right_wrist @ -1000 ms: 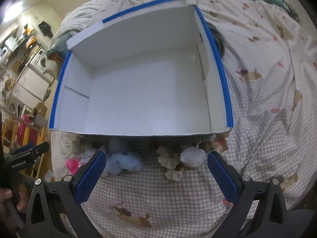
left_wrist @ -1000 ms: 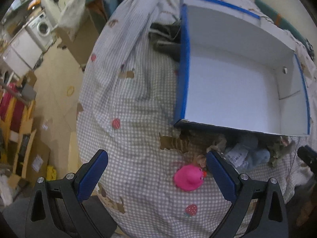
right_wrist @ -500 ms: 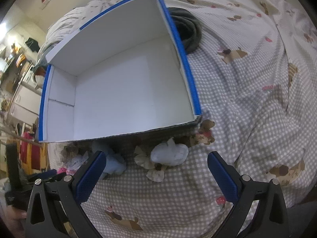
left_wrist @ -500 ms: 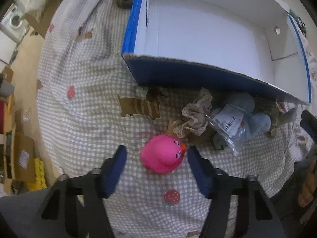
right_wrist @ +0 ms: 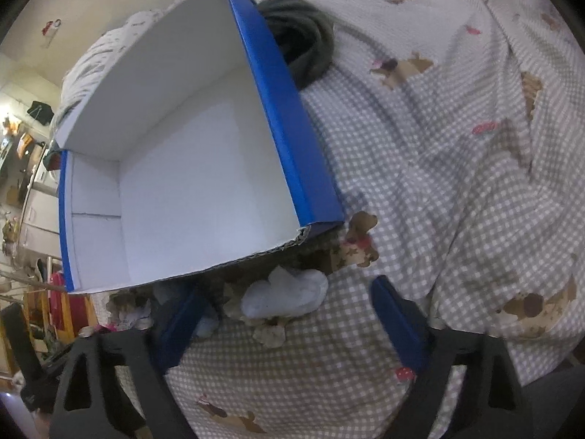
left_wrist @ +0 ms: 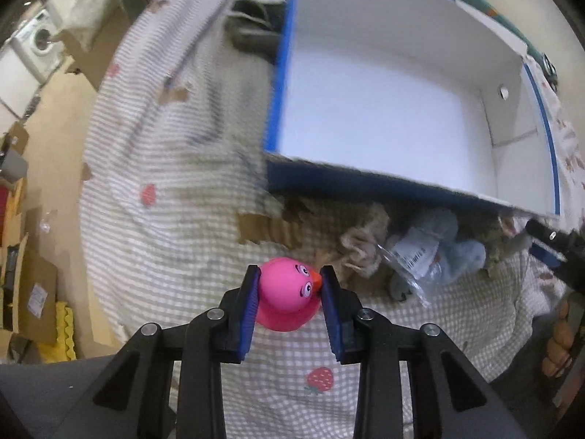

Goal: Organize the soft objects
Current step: 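Grasp the pink duck with the left tool while the right tool grasps the white sock, then carry the pink duck into the box with the left tool and open it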

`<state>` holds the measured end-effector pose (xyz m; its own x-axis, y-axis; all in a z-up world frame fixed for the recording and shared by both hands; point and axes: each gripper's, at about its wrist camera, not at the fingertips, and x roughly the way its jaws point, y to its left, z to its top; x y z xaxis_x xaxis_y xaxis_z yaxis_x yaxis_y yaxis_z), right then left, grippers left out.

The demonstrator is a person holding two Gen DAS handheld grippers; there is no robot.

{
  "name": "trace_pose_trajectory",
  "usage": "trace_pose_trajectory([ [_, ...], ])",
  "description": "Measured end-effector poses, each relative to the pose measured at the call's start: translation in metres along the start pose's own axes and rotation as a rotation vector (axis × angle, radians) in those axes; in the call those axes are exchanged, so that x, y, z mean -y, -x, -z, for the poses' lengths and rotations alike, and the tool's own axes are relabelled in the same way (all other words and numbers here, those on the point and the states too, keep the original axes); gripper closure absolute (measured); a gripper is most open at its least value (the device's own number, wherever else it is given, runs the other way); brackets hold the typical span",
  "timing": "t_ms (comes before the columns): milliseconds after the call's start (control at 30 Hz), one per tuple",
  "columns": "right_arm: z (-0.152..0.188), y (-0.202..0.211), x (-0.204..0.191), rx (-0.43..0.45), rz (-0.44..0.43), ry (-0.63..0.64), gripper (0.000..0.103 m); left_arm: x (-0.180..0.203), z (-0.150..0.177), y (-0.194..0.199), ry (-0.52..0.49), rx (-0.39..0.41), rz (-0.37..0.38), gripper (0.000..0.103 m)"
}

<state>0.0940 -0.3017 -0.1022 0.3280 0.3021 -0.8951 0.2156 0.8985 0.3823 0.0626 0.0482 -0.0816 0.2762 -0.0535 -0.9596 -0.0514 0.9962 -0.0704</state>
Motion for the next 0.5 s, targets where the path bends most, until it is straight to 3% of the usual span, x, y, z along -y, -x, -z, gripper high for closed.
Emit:
trace_pose_trajectory([
  [67, -0.001, -0.007, -0.005, -0.022, 0.009, 0.015, 0.024, -0.006, -0.001, 0.006, 0.015, 0.022, -0.017, 0.073],
  [100, 0.0, -0.009, -0.007, -0.026, 0.02, 0.027, 0.034, -0.006, -0.003, 0.006, 0.021, 0.024, -0.017, 0.073],
  [133, 0.001, -0.011, -0.011, -0.029, 0.036, 0.045, 0.053, -0.006, -0.003, 0.007, 0.025, 0.024, -0.011, 0.073],
  [200, 0.004, -0.015, -0.018, -0.042, 0.069, 0.076, 0.074, -0.003, -0.002, 0.007, 0.016, 0.028, -0.014, 0.073],
  [300, 0.009, -0.015, -0.024, -0.036, 0.092, 0.098, 0.093, 0.003, 0.0, 0.006, 0.0, 0.029, -0.018, 0.073],
  [500, 0.016, 0.016, -0.025, 0.074, 0.089, 0.099, 0.094, 0.002, -0.001, 0.001, 0.016, -0.004, -0.007, 0.073],
])
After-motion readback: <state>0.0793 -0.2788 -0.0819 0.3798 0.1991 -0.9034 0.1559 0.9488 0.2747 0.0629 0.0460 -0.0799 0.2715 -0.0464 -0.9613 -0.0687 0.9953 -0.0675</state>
